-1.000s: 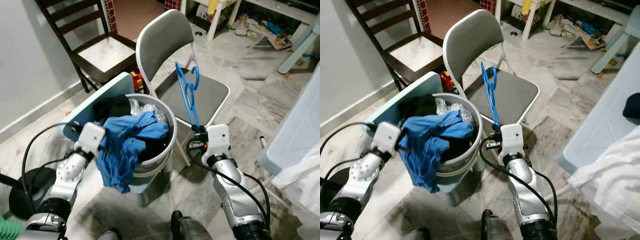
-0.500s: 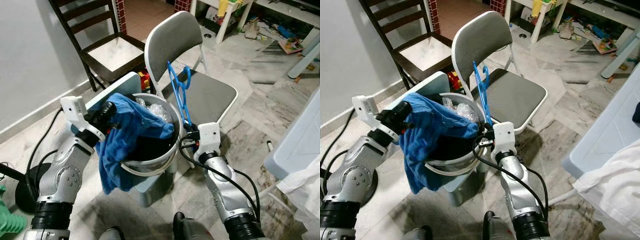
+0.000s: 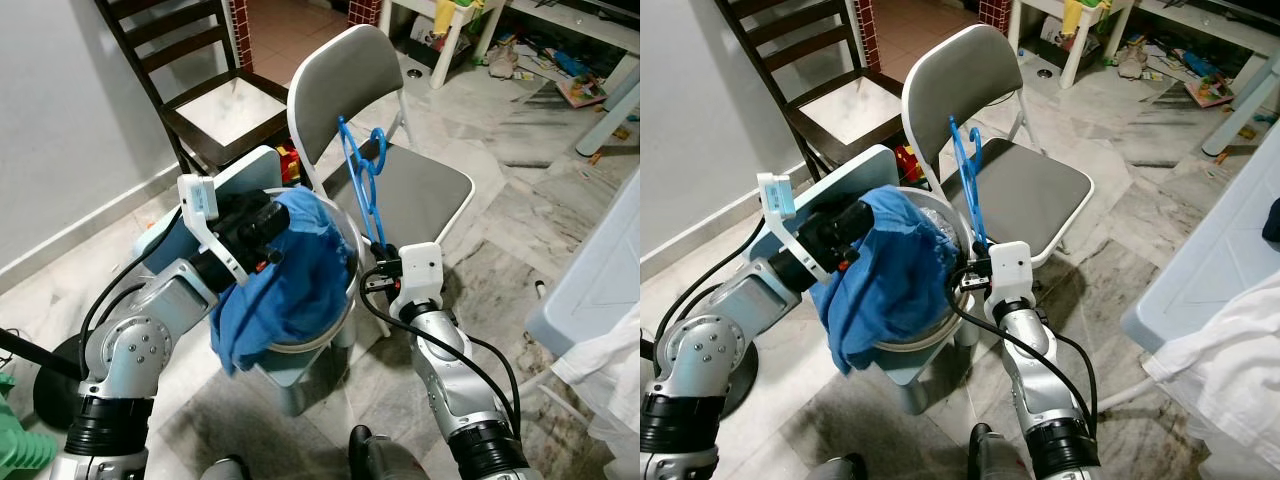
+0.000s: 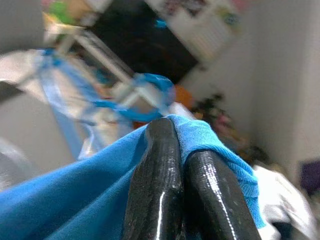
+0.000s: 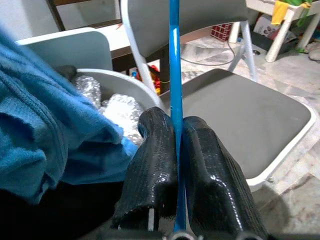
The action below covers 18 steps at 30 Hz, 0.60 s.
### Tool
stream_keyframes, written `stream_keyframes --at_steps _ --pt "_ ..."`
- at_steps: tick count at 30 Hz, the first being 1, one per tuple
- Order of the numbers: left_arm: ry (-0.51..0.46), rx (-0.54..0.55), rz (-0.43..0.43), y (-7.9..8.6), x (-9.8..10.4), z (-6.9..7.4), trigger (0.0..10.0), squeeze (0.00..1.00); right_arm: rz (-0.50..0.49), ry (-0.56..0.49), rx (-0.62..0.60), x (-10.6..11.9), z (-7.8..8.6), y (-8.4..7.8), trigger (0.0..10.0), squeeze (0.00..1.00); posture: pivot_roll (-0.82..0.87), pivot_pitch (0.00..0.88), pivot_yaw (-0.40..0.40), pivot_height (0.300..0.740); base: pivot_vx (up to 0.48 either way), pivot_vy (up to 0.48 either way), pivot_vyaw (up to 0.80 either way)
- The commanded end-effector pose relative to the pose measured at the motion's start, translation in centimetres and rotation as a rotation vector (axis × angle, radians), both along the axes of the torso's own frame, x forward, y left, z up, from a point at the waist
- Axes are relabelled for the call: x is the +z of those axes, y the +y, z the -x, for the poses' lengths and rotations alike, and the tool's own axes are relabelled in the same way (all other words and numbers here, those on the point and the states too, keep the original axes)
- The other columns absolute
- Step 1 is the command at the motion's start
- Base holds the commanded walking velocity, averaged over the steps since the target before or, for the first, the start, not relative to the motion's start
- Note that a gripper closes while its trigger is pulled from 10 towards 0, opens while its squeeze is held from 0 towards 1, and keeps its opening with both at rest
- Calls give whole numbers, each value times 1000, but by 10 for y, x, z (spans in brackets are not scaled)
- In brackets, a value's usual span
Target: Hang hanger
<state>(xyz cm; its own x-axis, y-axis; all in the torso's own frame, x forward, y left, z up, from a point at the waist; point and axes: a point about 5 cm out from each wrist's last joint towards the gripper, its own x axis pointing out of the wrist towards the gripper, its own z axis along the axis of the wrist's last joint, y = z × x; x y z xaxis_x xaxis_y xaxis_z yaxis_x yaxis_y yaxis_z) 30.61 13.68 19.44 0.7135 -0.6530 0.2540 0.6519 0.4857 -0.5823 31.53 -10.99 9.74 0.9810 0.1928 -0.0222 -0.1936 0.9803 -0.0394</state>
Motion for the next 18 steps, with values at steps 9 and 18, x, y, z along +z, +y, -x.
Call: stream_keyframes --at_steps 9,18 --pt "370 382 -216 86 -109 10 941 0 9 5 24 -4 3 -1 10000 0 -53 184 -20 740 0 0 0" --pt "473 656 -402 123 -149 23 10000 1000 29 6 40 -2 3 -4 10000 0 -49 203 -52 740 0 0 0"
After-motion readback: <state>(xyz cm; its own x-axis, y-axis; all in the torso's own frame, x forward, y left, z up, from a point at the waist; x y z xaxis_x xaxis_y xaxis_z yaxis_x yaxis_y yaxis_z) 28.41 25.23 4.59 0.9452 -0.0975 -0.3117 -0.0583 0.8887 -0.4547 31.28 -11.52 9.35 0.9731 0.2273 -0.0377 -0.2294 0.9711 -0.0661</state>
